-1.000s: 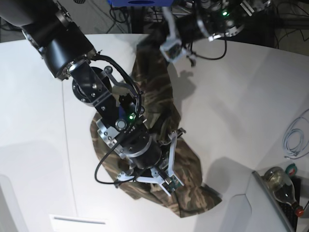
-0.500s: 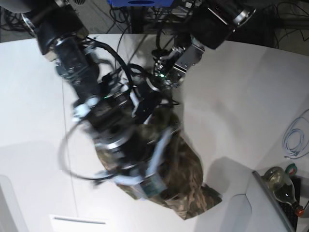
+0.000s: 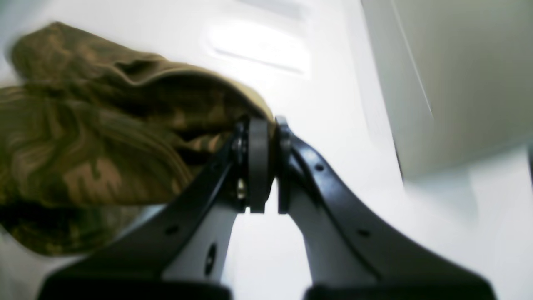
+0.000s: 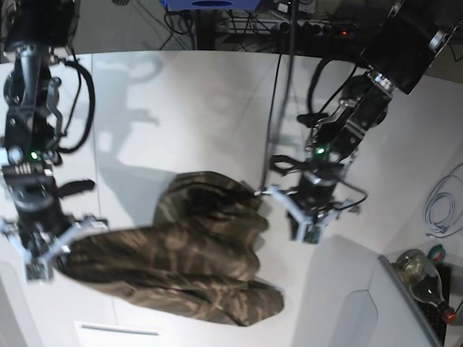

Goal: Layout the t-shirt on the table in an organized manner, then fold the t-shirt properly
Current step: 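Grasp the shirt with both grippers and lift it off the table, then hold the shirt with the right gripper and release the left gripper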

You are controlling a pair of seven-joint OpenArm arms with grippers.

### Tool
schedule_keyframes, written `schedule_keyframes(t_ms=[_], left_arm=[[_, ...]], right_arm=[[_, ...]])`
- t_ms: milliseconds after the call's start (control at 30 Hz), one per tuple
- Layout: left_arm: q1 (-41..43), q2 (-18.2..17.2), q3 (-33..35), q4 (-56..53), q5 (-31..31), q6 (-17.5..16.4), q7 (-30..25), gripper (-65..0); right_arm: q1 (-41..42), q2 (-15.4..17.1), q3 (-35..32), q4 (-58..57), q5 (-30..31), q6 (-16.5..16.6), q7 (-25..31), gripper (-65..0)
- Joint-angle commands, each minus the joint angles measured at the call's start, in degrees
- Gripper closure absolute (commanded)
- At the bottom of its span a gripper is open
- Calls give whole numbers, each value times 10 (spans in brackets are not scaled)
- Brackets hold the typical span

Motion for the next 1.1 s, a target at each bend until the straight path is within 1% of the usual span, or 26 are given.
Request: schedule_keyframes(t_ms=[0, 67, 100, 167, 267, 367, 467, 500, 533, 567, 633, 667, 733, 800, 833, 900, 933, 1000, 1067], left_arm=[[3, -3, 4, 31, 0, 6, 22, 0], [18, -4, 6, 80, 1, 7, 66, 0], [31, -6, 2, 99, 1, 7, 77, 0], [55, -12, 2, 125, 9, 7, 81, 0], [99, -23, 1, 135, 56, 6, 81, 0], [143, -31, 0, 130, 115, 2, 81, 0], [179, -43, -11, 125, 138, 2, 79, 0], [197, -47, -29, 125, 136, 2, 77, 0], [212, -49, -50, 126, 136, 2, 76, 0], [228, -49, -75, 130, 136, 1, 68, 0], [267, -49, -133, 132, 138, -6, 39, 0], [283, -49, -160, 132, 138, -20, 24, 0], [315, -46, -218, 132, 138, -65, 0, 0], [342, -37, -269, 132, 138, -106, -14, 0], [352, -28, -293, 132, 138, -127, -20, 0], [368, -9, -341, 132, 138, -162, -25, 0], [374, -1, -360, 133, 138, -178, -25, 0], [383, 18, -397, 136, 138, -212, -25, 0], [393, 34, -427, 141, 138, -230, -25, 0]], right_arm=[[-10, 4, 24, 6, -5, -7, 17, -2], [-50, 4, 74, -3, -5, -8, 25, -2], [-66, 3, 98, -10, -4, -8, 38, -2], [-90, -10, 142, -41, -4, -8, 75, -2], [-100, -23, 183, -126, -5, -8, 106, -2], [-92, -24, 204, -239, -5, -11, 127, -2], [-69, -25, 232, -324, -5, -12, 147, -11], [-65, -26, 234, -339, -7, -12, 142, -24], [-63, -26, 230, -342, -7, -9, 131, -54], [-65, -25, 220, -337, -7, -9, 117, -96], [-74, -20, 196, -289, -8, -9, 80, -204], [-86, -19, 186, -254, -13, -9, 69, -243], [-108, -24, 162, -160, -27, -9, 64, -303], [-122, -21, 115, -86, -29, -4, 65, -311], [-115, -18, 80, -70, -29, 5, 65, -314], [-62, -3, 21, -82, -29, 45, 56, -314], [-35, -2, 7, -109, -29, 63, 45, -314], [18, -8, -9, -171, -29, 101, 17, -314], [59, -16, -10, -230, -29, 134, 8, -314]])
